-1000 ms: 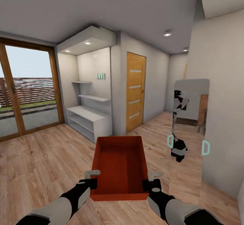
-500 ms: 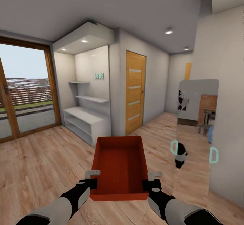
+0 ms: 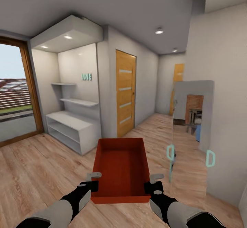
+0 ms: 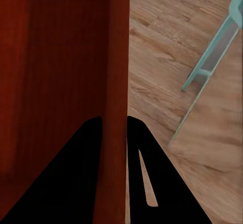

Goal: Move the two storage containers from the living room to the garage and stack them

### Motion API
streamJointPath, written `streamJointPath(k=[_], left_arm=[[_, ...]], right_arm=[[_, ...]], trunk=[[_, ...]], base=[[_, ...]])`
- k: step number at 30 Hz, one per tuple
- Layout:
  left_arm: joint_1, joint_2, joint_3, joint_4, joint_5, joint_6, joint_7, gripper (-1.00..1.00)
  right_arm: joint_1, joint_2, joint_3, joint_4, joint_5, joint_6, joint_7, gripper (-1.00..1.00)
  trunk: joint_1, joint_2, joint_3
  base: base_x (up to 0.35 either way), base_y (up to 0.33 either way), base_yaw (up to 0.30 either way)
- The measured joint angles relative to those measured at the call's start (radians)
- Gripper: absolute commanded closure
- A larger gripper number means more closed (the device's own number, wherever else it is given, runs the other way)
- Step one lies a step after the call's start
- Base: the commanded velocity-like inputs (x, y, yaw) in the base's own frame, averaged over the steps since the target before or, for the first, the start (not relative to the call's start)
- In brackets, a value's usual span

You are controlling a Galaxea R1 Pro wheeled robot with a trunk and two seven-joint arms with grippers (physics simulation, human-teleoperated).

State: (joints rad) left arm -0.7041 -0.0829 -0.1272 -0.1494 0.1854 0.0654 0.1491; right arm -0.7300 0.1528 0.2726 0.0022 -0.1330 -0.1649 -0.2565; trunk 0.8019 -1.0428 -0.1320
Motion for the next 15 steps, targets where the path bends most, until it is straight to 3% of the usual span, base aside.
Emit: streamJointPath(k=[15], left_arm=[[0.0,0.0,0.0,0.0,-0.001,-0.001,0.0,1.0]], right_arm=[[0.0,0.0,0.001,0.0,-0.001,-0.001,-0.001,1.0]], trunk=[[0.0,0.0,0.0]], base=[[0.305,0.214,-0.009]])
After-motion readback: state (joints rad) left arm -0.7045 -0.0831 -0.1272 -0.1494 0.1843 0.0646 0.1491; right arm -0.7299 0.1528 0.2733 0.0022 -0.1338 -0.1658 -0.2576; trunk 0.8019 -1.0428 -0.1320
